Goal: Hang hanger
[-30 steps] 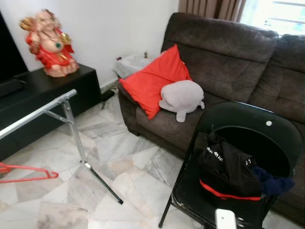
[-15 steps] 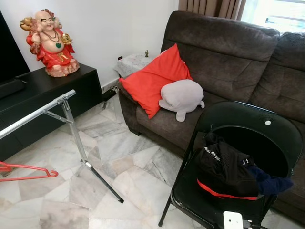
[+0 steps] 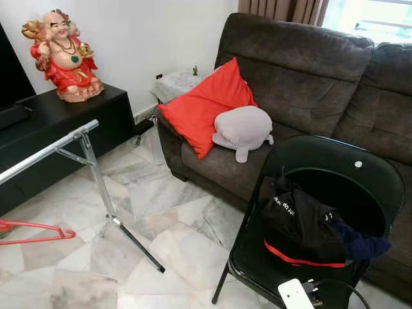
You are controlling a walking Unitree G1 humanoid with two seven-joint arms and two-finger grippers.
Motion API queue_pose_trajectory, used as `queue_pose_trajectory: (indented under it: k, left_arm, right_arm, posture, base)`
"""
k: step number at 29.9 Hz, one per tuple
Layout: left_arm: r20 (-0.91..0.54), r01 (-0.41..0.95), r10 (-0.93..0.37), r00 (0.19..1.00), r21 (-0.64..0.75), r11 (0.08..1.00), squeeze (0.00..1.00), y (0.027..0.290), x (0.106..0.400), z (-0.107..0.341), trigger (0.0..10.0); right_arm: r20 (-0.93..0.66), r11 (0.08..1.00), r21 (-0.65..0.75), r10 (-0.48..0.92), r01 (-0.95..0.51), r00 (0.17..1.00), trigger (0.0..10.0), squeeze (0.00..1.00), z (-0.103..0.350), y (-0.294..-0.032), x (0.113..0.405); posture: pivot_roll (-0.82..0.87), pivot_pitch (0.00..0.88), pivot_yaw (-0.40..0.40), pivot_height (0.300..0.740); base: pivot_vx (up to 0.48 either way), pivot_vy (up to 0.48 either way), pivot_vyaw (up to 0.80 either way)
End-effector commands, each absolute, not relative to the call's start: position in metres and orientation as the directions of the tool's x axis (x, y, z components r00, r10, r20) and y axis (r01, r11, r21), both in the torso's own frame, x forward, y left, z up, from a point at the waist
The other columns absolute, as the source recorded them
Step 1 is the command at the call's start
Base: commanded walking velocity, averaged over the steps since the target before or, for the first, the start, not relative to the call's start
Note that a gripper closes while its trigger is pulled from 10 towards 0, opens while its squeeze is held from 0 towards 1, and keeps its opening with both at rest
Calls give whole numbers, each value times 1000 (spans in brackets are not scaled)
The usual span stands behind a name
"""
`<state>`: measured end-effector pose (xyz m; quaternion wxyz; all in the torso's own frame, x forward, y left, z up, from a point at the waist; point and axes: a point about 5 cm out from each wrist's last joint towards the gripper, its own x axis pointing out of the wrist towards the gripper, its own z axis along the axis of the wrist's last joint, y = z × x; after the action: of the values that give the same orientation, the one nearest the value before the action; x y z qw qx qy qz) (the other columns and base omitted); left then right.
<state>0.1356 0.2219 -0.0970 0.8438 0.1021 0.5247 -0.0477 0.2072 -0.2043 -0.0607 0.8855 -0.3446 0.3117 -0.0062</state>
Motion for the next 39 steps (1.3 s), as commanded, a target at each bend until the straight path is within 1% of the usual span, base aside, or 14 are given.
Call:
queue_pose_trajectory:
  k: [1,3,4,5,7,13,18,24,25,26,29,33,34,39]
  left_arm:
    - [-905,213,28,425,130,968,0,224,133,-98,10000]
    - [-904,217,27,426,131,967,0,224,134,-97,10000]
    - [-904,218,26,426,130,967,0,224,134,-97,10000]
    - [-904,219,26,426,131,967,0,224,134,-97,10000]
    - [-904,218,26,428,131,967,0,223,134,-97,10000]
    - [-902,212,31,431,134,968,0,223,135,-97,10000]
    - [-904,218,26,428,131,967,0,222,135,-97,10000]
    - [-903,223,21,430,129,966,0,221,136,-97,10000]
    - [-902,221,23,431,130,967,0,221,137,-97,10000]
    - [-901,216,25,433,131,968,0,221,137,-97,10000]
    - [-899,207,30,436,132,969,0,221,138,-97,10000]
    - [-899,200,31,437,131,971,0,220,138,-97,10000]
    - [-899,197,31,437,130,972,0,220,138,-97,10000]
    - [-897,193,32,440,129,973,0,220,139,-97,10000]
  right_arm:
    - [-525,739,-642,-230,-205,819,10000,0,-58,-205,211]
    - [-523,733,-645,-219,-215,824,10000,0,-57,-204,212]
    - [-477,696,-684,-199,-219,856,10000,0,-56,-206,206]
    - [-405,682,-705,-160,-196,900,10000,0,-53,-209,191]
    - [-320,664,-729,-112,-169,941,10000,0,-42,-209,170]
    - [-213,615,-787,-197,-48,957,10000,0,-25,-214,161]
    - [-173,550,-834,-190,-42,966,10000,0,-14,-216,156]
    - [-211,490,-861,-107,-134,972,10000,0,-13,-214,165]
    - [-223,432,-885,-60,-176,973,10000,0,-15,-211,168]
    - [-234,406,-893,-46,-196,971,10000,0,-17,-211,170]
    - [-248,346,-913,-45,-218,968,10000,0,-17,-215,176]
    - [-258,321,-917,-21,-238,966,10000,0,-18,-215,188]
    - [-264,293,-923,-8,-250,965,10000,0,-20,-213,191]
    - [-271,257,-932,-25,-256,962,10000,0,-24,-216,199]
  posture:
    - [-46,0,23,740]
    - [-46,0,20,740]
    - [-46,0,20,740]
    - [-45,0,17,740]
    - [-43,0,12,740]
    - [-50,0,5,740]
    - [-58,0,6,740]
    - [-62,0,2,740]
    - [-58,0,-1,740]
    - [-54,0,-3,740]
    - [-55,0,-2,740]
    - [-54,0,-5,740]
    - [-54,0,-4,740]
    - [-42,0,-6,740]
  base:
    - [0,0,0]
    - [0,0,0]
    - [0,0,0]
    - [0,0,0]
    - [0,0,0]
    - [0,0,0]
    - [0,0,0]
    - [0,0,0]
    - [0,0,0]
    - [0,0,0]
    - [0,0,0]
    - [0,0,0]
    - [0,0,0]
    - [0,0,0]
